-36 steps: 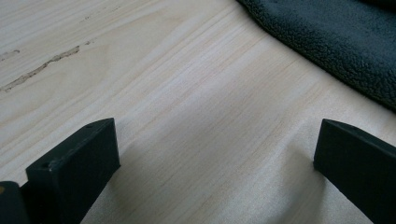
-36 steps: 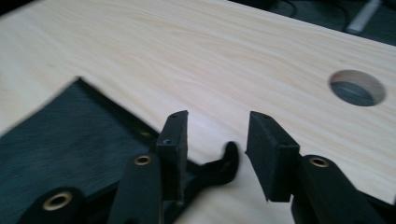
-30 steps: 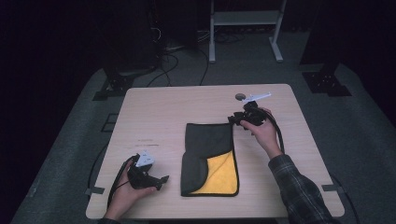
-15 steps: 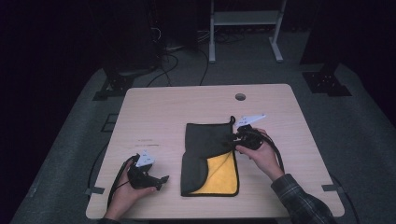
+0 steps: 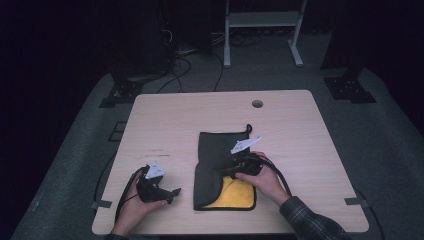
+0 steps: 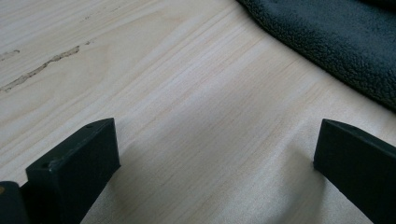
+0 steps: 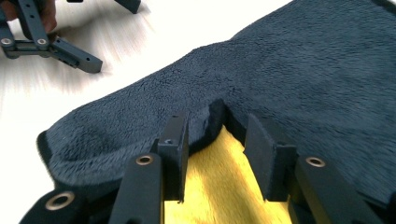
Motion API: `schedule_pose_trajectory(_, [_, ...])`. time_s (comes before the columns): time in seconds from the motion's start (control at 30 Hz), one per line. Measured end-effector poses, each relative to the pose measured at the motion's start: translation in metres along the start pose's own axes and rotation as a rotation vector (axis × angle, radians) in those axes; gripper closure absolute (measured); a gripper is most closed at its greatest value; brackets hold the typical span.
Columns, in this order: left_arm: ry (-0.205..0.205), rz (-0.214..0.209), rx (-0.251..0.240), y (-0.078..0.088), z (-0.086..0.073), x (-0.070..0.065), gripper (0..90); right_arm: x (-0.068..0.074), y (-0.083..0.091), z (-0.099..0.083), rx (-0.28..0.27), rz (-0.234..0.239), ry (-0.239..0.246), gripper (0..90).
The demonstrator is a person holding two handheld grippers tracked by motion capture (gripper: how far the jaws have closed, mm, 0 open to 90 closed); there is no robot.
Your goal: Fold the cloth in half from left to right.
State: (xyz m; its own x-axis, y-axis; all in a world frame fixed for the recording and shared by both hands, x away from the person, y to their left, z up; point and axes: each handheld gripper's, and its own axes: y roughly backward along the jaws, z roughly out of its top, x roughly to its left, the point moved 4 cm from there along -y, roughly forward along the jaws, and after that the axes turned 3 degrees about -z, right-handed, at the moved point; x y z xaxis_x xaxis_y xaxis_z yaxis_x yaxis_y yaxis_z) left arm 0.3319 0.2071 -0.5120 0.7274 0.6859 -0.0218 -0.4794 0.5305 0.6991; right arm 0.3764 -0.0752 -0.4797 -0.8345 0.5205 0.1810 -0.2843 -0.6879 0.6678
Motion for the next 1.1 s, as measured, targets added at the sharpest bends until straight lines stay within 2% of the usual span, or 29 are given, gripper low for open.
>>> schedule_pose_trajectory(0.17, [0.000,0.000,0.000,0.000,0.000,0.000,0.0,0.000,-0.011,0.002,0.006,0.008,-0.010,63.5])
schedule_pose_trajectory(0.23, [0.000,0.000,0.000,0.000,0.000,0.000,0.0,0.000,-0.015,0.002,0.016,0.015,-0.022,68.1])
schedule_pose_trajectory(0.27, [0.000,0.000,0.000,0.000,0.000,0.000,0.0,0.000,-0.018,0.002,0.023,0.025,-0.024,75.5])
schedule_pose_trajectory(0.33, [0.000,0.000,0.000,0.000,0.000,0.000,0.0,0.001,-0.018,0.001,0.027,0.019,-0.018,82.3])
schedule_pose_trajectory(0.47, [0.000,0.000,0.000,0.000,0.000,0.000,0.0,0.000,-0.013,0.003,0.014,0.021,-0.026,85.1])
schedule_pose_trajectory(0.57, [0.002,0.000,-0.002,0.000,0.000,0.000,0.0,0.002,0.001,0.004,-0.011,0.020,-0.027,85.6])
schedule_pose_trajectory(0.6, [0.002,0.000,-0.002,0.000,0.000,0.000,0.0,0.002,0.001,0.004,-0.011,0.020,-0.027,85.6])
schedule_pose_trajectory(0.63, [0.002,0.000,-0.002,0.000,0.000,0.000,0.0,0.003,0.010,0.002,-0.017,0.019,-0.021,85.7])
schedule_pose_trajectory(0.67, [0.002,0.000,-0.002,0.000,0.000,0.000,0.0,0.003,0.010,0.002,-0.017,0.019,-0.021,85.7])
schedule_pose_trajectory(0.7, [0.002,0.000,-0.002,0.000,0.000,0.000,0.0,0.005,0.019,0.000,-0.023,0.019,-0.021,85.9])
schedule_pose_trajectory(0.73, [0.002,0.000,-0.002,0.000,0.000,0.000,0.0,0.005,0.019,0.000,-0.023,0.019,-0.021,85.9])
schedule_pose_trajectory(0.83, [-0.001,0.000,0.000,0.000,0.000,0.000,0.0,0.009,0.036,-0.005,-0.045,0.018,-0.023,86.2])
schedule_pose_trajectory(0.9, [0.000,-0.001,0.004,0.000,0.000,0.000,0.0,0.014,0.051,-0.012,-0.051,0.020,-0.028,86.2])
schedule_pose_trajectory(1.03, [-0.001,-0.001,0.004,0.000,0.000,0.000,0.0,0.020,0.064,-0.023,-0.052,0.019,-0.025,86.2])
schedule_pose_trajectory(1.1, [0.000,-0.001,0.004,0.000,0.000,0.000,0.0,0.027,0.075,-0.037,-0.044,0.022,-0.025,86.2])
